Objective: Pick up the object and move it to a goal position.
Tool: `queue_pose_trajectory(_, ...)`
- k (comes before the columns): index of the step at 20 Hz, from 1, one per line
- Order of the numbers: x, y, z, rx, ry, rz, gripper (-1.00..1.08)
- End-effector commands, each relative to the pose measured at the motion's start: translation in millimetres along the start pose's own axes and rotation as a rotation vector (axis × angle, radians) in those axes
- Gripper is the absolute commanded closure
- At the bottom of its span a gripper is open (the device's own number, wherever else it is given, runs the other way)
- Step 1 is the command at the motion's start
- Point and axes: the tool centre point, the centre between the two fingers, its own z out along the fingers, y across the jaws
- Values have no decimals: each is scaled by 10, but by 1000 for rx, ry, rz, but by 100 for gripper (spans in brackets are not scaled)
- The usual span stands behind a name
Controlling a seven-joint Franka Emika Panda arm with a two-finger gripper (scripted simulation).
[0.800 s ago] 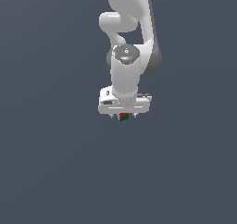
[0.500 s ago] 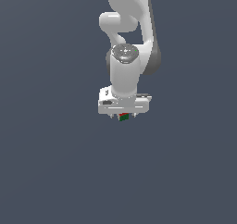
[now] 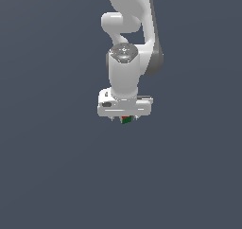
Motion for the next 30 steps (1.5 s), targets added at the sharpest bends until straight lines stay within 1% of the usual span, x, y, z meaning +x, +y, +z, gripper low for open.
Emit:
queue_pose_trajectory(1, -19, -5, 22, -1, -1, -7, -92)
queue_pose_trajectory(6, -123, -12, 130, -4, -3, -41, -92)
queue_pose_trajectory(10, -268, -24, 267, -8, -7, -88, -92)
queue_pose_trajectory(19, -764, -68, 658, -15, -18, -235, -92)
queue_pose_trajectory(23, -938, -84, 771, -16, -22, -283, -92)
queue_pose_trajectory(30, -1095, -99, 863, -16, -25, -325, -92)
